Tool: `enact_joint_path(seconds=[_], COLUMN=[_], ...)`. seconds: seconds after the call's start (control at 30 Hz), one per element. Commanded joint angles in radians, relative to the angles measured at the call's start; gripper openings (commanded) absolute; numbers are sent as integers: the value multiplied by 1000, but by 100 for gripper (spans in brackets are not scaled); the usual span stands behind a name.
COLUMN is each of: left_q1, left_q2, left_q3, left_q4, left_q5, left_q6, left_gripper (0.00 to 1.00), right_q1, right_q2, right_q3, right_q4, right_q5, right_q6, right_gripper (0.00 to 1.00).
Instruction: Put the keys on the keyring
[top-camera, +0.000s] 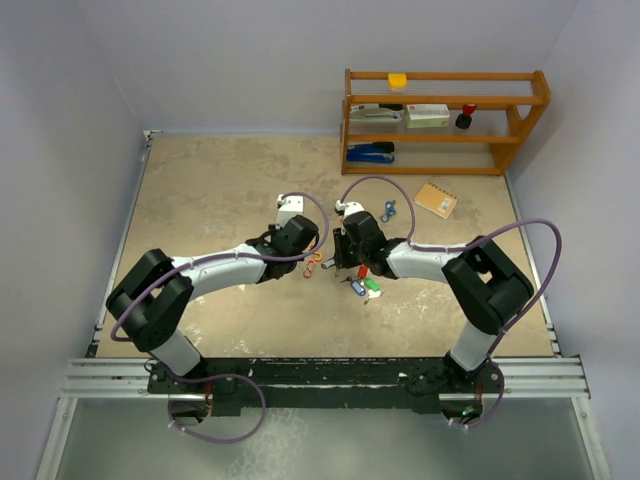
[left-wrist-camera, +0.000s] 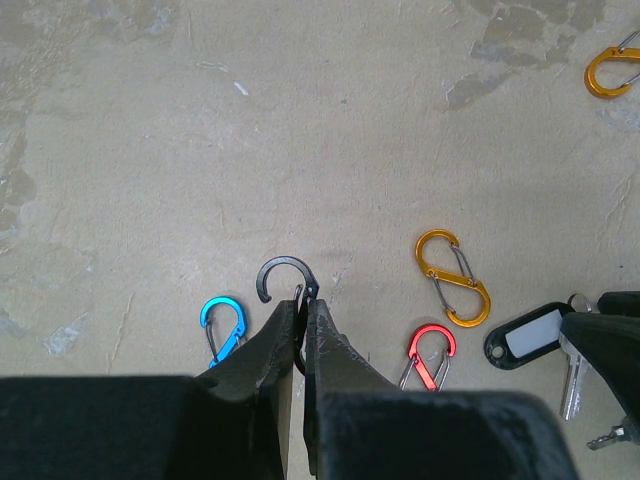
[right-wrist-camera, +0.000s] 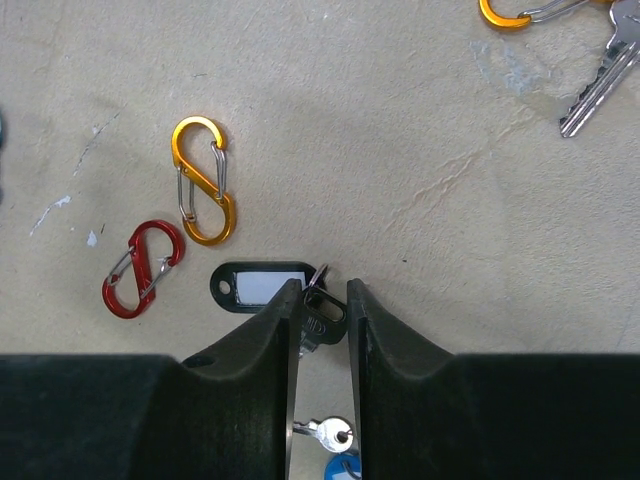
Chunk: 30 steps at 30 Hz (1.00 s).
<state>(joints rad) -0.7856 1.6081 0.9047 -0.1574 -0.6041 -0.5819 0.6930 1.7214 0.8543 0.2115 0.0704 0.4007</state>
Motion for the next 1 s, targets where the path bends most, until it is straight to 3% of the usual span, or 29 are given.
enact_joint_path(seconds=[0.0,0.3,0.47,0.73,0.97], left_q1=[6,8,8,8,8], left_q2=[-33,-26,-21,-21,-26], left_q3=[-3,-5,-4,22,41], left_q4=[12,18,19,29,91], left_q5=[-16,-11,-10,16,142], left_q6=[10,8,8,14,31], left_gripper=[0,0,0,0,0], right_q1=[5,5,5,4,3], right_q2=[-5,-11,-20,-123,-243], right_q3=[43,42,43,-41,-195], right_q4=[-12,-10,-20,83,265], right_q5=[34,53,72,53,-125], right_q6=[12,11,8,-99,-189], right_gripper=[26,19,0,0,0])
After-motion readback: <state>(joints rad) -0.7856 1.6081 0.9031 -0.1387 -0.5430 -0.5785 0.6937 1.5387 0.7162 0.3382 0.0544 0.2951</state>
